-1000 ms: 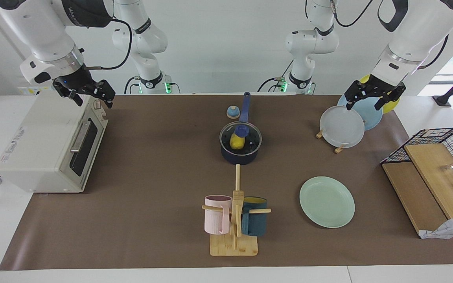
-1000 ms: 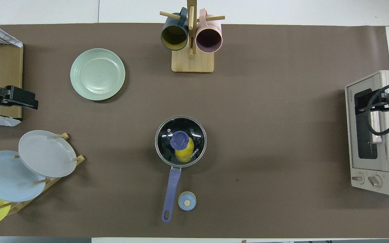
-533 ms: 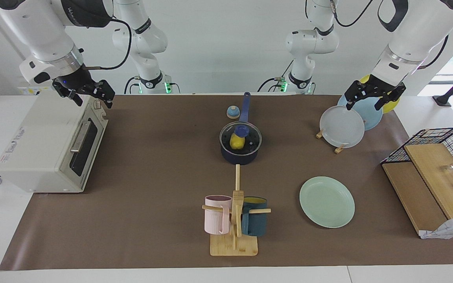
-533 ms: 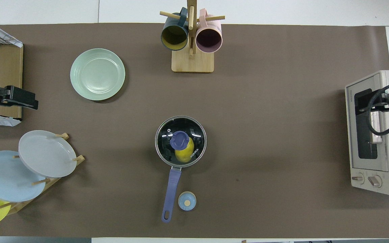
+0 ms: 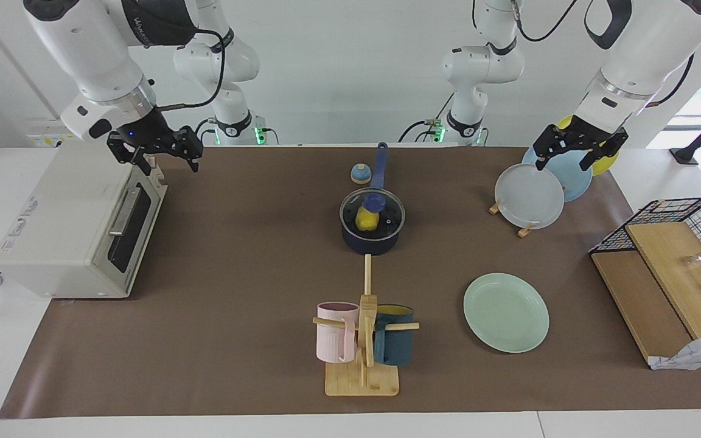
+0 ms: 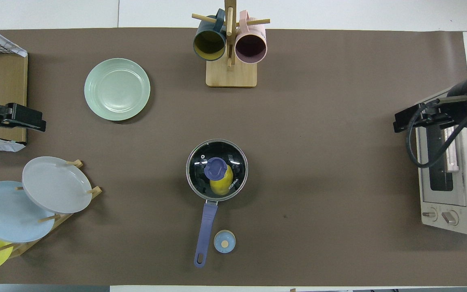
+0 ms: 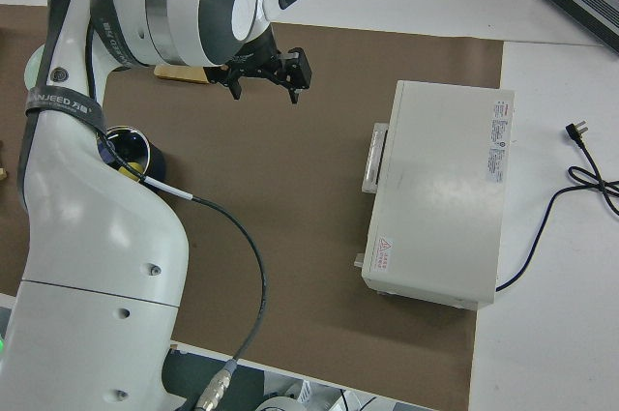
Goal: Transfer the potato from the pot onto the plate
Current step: 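Reach the right gripper over the black pot toward the glass lid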
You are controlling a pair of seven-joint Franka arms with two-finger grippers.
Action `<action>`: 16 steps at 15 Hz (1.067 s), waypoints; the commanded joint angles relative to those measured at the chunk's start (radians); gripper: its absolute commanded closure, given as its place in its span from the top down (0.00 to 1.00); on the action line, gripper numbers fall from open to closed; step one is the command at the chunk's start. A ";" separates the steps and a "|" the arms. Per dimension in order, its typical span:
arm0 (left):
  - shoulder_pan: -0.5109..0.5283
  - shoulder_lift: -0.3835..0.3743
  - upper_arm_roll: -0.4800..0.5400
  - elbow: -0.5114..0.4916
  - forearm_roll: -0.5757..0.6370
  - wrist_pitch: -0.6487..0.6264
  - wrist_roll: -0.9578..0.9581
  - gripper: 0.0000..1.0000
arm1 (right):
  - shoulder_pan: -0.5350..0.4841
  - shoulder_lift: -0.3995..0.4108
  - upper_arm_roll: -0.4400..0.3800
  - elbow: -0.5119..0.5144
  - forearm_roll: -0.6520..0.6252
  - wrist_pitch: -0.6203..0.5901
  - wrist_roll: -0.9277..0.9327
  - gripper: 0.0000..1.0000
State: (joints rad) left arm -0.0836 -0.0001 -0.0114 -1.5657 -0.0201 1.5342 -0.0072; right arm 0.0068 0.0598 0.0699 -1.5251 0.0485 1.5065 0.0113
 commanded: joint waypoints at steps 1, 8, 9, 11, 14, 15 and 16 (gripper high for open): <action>0.011 -0.009 -0.007 -0.010 0.017 -0.009 0.006 1.00 | 0.123 0.109 0.004 0.144 0.021 -0.043 0.131 1.00; 0.011 -0.009 -0.007 -0.010 0.017 -0.009 0.006 1.00 | 0.477 0.256 0.036 0.221 0.004 0.142 0.520 1.00; 0.011 -0.009 -0.007 -0.010 0.017 -0.011 0.006 1.00 | 0.517 0.291 0.036 0.221 0.002 0.200 0.576 1.00; 0.011 -0.009 -0.007 -0.010 0.017 -0.011 0.006 1.00 | 0.562 0.330 0.036 0.191 -0.018 0.268 0.610 1.00; 0.011 -0.009 -0.007 -0.010 0.019 -0.011 0.006 1.00 | 0.616 0.350 0.037 0.110 -0.097 0.337 0.613 1.00; 0.011 -0.009 -0.007 -0.010 0.017 -0.009 0.006 1.00 | 0.616 0.342 0.037 0.077 -0.095 0.356 0.615 1.00; 0.011 -0.009 -0.007 -0.010 0.017 -0.009 0.006 1.00 | 0.613 0.339 0.037 0.062 -0.090 0.362 0.622 1.00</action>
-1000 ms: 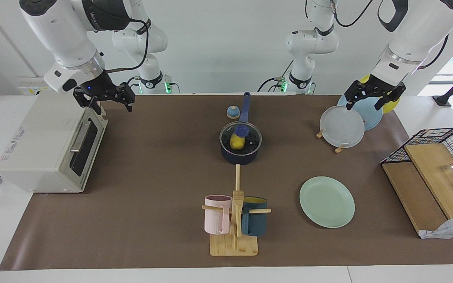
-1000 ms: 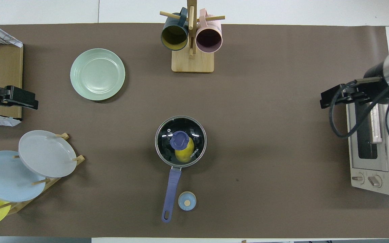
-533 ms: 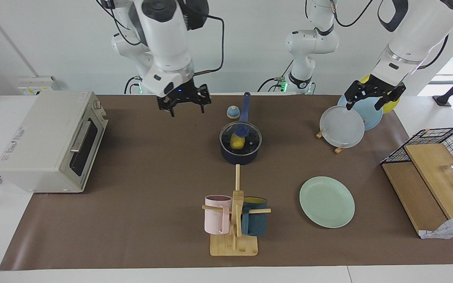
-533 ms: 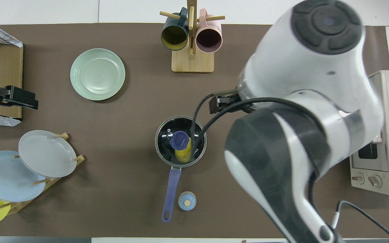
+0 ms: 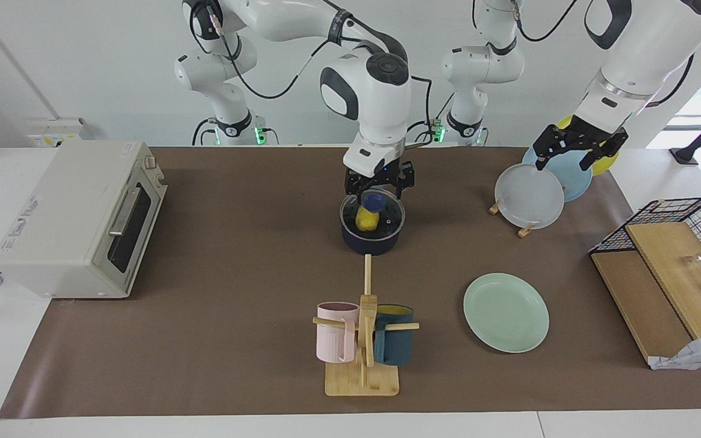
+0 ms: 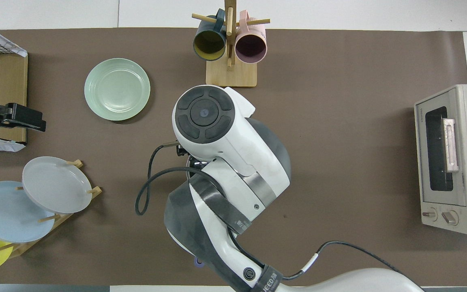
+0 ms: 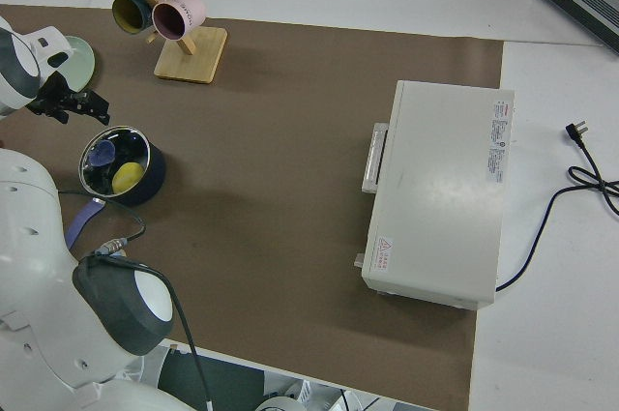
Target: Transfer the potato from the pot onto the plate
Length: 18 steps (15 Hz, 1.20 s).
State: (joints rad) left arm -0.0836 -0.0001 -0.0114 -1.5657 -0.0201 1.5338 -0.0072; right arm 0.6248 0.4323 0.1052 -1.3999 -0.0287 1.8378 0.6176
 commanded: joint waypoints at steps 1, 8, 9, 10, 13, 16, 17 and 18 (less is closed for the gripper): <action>0.011 -0.009 -0.007 -0.010 0.019 -0.009 0.006 1.00 | -0.005 -0.037 0.002 -0.079 -0.011 0.044 0.020 1.00; 0.011 -0.009 -0.007 -0.010 0.019 -0.009 0.006 1.00 | 0.021 -0.098 0.002 -0.281 -0.011 0.241 0.030 1.00; 0.011 -0.009 -0.007 -0.010 0.017 -0.009 0.006 1.00 | 0.024 -0.107 0.002 -0.298 -0.011 0.256 0.030 1.00; 0.011 -0.009 -0.007 -0.010 0.017 -0.009 0.006 1.00 | 0.032 -0.110 0.002 -0.309 -0.011 0.262 0.030 0.99; 0.011 -0.009 -0.007 -0.010 0.017 -0.009 0.006 1.00 | 0.038 -0.115 0.002 -0.317 -0.014 0.261 0.030 0.94; 0.011 -0.009 -0.007 -0.010 0.017 -0.009 0.006 1.00 | 0.038 -0.119 0.002 -0.330 -0.027 0.262 0.016 0.89; 0.011 -0.009 -0.007 -0.010 0.017 -0.009 0.006 1.00 | 0.038 -0.119 0.002 -0.332 -0.028 0.262 0.011 0.86; 0.011 -0.009 -0.007 -0.010 0.017 -0.009 0.006 1.00 | 0.038 -0.122 0.002 -0.335 -0.028 0.264 -0.004 0.85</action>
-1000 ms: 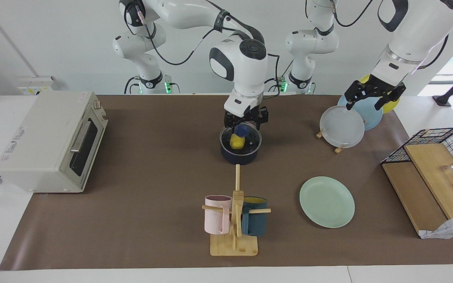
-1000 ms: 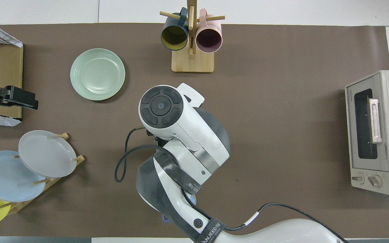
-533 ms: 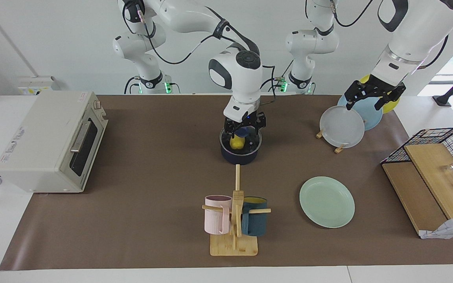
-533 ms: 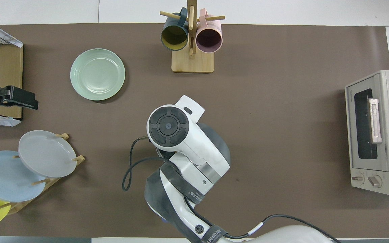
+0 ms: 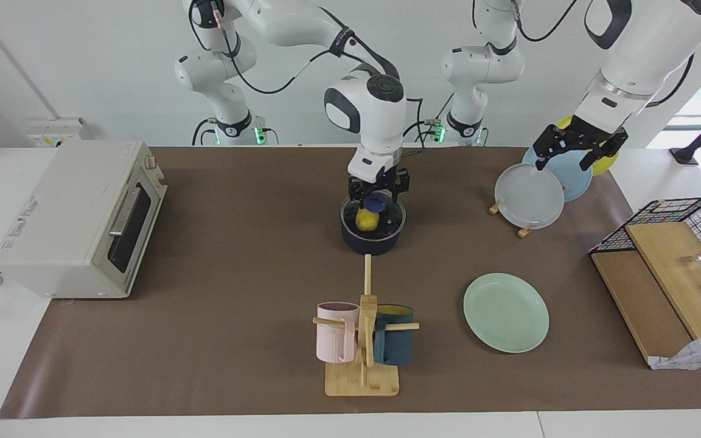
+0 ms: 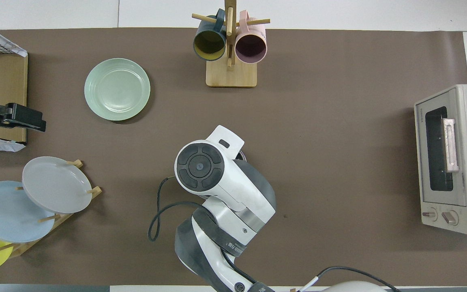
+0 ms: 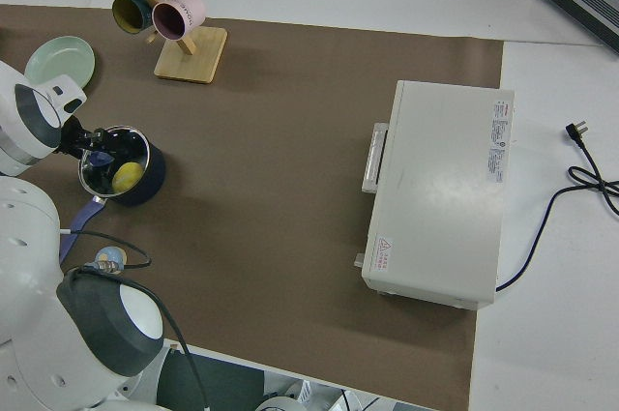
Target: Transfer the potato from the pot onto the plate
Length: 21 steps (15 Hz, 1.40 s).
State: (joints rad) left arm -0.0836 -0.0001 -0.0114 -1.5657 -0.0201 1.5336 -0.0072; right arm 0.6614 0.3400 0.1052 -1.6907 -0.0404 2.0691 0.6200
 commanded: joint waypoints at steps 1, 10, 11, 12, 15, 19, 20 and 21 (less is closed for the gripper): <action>0.011 -0.009 -0.007 -0.010 0.017 -0.009 0.006 1.00 | 0.000 -0.032 0.002 -0.047 -0.018 0.032 -0.022 0.85; 0.011 -0.009 -0.007 -0.010 0.019 -0.009 0.006 1.00 | -0.006 -0.033 0.002 -0.064 -0.041 0.072 -0.071 0.77; 0.011 -0.009 -0.007 -0.010 0.017 -0.010 0.004 1.00 | -0.006 -0.033 0.002 -0.064 -0.041 0.074 -0.072 0.72; 0.010 -0.009 -0.009 -0.010 0.017 -0.010 0.003 1.00 | -0.006 -0.033 0.002 -0.064 -0.041 0.074 -0.072 0.71; 0.004 -0.009 -0.009 -0.010 0.017 -0.010 0.004 1.00 | -0.009 -0.033 0.002 -0.064 -0.041 0.074 -0.083 0.65; 0.011 -0.009 -0.007 -0.010 0.019 -0.010 0.004 1.00 | -0.009 -0.032 0.002 -0.061 -0.041 0.077 -0.077 0.40; 0.011 -0.009 -0.009 -0.010 0.017 -0.009 0.004 1.00 | -0.009 -0.032 0.002 -0.061 -0.041 0.081 -0.078 0.30; 0.011 -0.009 -0.009 -0.010 0.017 -0.012 0.004 1.00 | -0.009 -0.032 0.002 -0.060 -0.039 0.083 -0.080 0.22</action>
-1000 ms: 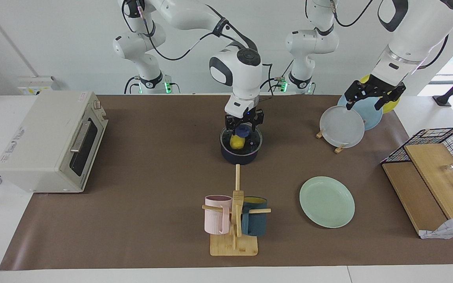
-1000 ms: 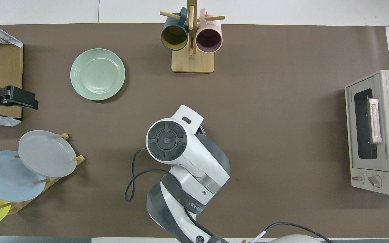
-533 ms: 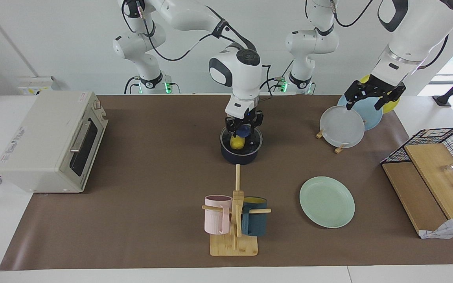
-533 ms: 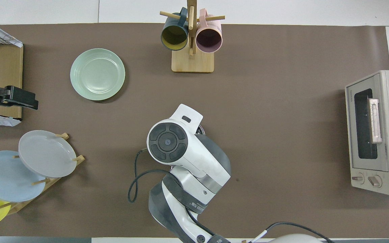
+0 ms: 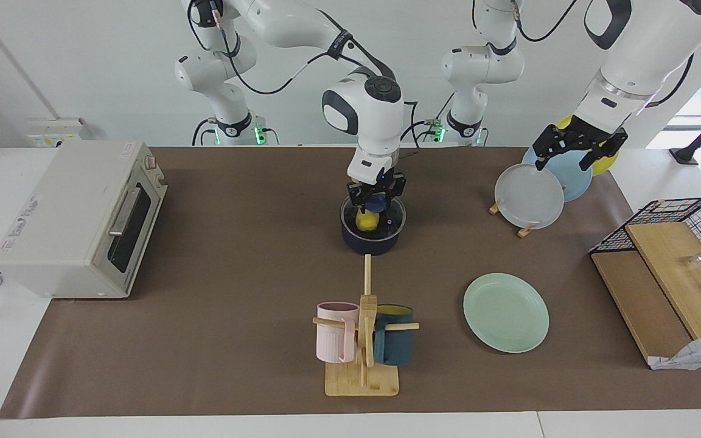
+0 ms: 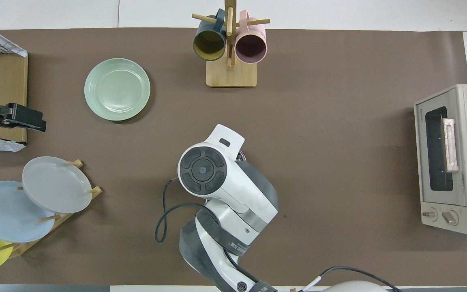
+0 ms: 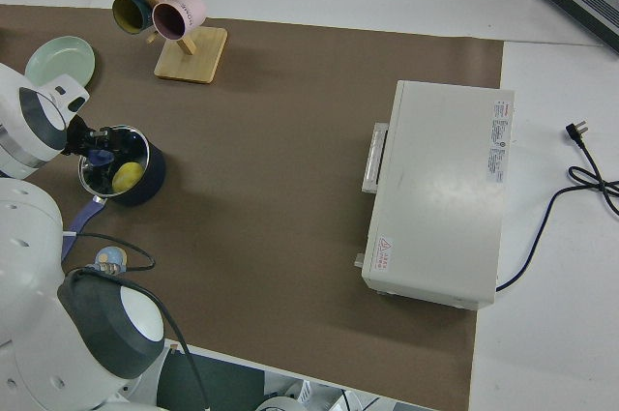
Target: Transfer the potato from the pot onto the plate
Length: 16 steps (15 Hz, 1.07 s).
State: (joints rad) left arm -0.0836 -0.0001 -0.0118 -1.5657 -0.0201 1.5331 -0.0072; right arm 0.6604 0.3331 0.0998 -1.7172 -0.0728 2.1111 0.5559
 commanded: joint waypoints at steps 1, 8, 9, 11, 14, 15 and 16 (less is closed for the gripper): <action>0.011 -0.009 -0.008 -0.010 0.017 -0.013 0.004 1.00 | -0.008 -0.023 0.008 -0.030 -0.007 0.041 -0.013 0.09; 0.011 -0.012 -0.008 -0.017 0.017 -0.011 0.003 1.00 | -0.021 -0.023 0.004 0.068 0.001 -0.069 -0.019 0.00; 0.011 -0.012 -0.008 -0.017 0.017 -0.008 0.003 1.00 | -0.036 -0.022 0.004 0.086 0.002 -0.094 -0.024 0.00; 0.011 -0.012 -0.008 -0.017 0.017 -0.001 0.001 1.00 | -0.061 -0.029 0.004 0.100 0.008 -0.124 -0.060 0.00; -0.013 -0.011 -0.010 -0.019 0.019 0.018 0.000 1.00 | -0.151 -0.054 0.004 0.099 0.011 -0.131 -0.166 0.00; -0.027 -0.011 -0.013 -0.019 0.019 0.024 -0.017 1.00 | -0.189 -0.062 0.006 0.093 0.016 -0.138 -0.215 0.00; -0.048 -0.011 -0.013 -0.022 0.019 0.048 -0.037 1.00 | -0.237 -0.072 0.004 0.088 0.034 -0.148 -0.278 0.00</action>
State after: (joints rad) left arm -0.0930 -0.0001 -0.0248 -1.5686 -0.0201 1.5402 -0.0117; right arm 0.5062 0.2925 0.0942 -1.6200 -0.0681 1.9906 0.3840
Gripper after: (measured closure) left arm 0.000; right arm 0.339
